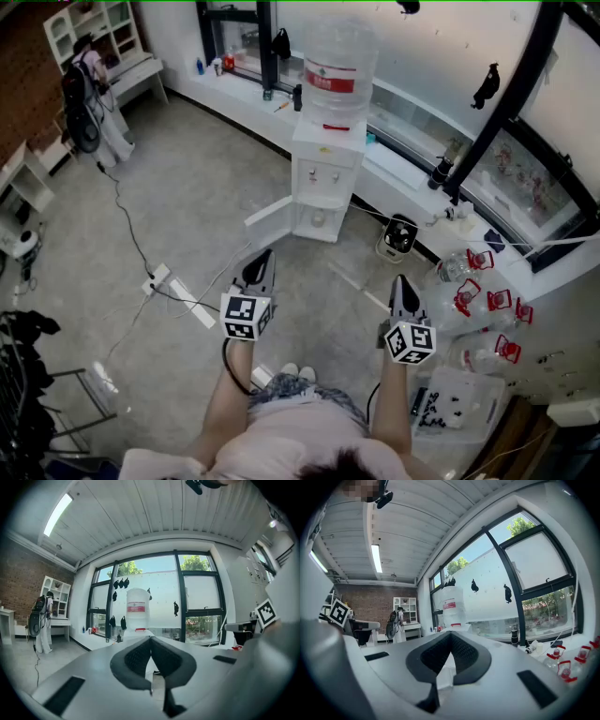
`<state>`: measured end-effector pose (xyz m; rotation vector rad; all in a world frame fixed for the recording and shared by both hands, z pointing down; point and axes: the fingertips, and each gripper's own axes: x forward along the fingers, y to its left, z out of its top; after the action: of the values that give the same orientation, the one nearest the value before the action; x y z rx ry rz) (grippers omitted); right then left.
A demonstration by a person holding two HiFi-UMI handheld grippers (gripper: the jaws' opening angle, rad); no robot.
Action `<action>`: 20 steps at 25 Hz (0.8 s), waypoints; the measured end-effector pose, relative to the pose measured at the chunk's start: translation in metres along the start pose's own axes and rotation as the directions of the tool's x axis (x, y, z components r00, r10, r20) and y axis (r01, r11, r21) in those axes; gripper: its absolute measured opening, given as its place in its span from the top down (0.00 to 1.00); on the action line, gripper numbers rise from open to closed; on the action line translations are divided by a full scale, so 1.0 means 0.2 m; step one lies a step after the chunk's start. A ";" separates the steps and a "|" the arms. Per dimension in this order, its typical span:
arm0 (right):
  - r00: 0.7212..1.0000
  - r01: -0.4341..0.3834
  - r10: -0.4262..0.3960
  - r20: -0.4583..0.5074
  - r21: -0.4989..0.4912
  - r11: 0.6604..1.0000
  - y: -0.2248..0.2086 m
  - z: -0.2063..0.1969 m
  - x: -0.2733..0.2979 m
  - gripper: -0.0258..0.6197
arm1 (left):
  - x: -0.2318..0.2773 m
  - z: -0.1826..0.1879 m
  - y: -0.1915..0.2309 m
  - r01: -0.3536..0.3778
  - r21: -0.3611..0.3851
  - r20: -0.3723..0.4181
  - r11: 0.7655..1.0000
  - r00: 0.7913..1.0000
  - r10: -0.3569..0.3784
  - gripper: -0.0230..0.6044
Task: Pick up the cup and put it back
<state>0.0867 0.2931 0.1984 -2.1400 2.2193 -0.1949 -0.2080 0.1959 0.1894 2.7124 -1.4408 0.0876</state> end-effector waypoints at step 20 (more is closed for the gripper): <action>1.000 0.010 -0.010 0.013 0.042 0.999 -0.02 0.00 -0.02 0.93 | 0.02 0.00 -0.04 0.017 -0.011 -0.002 1.000 1.000 -0.017 0.92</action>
<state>0.0916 0.2966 0.1992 -2.1249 2.1779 -0.2259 -0.1994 0.1959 0.1900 2.7142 -1.4132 0.0812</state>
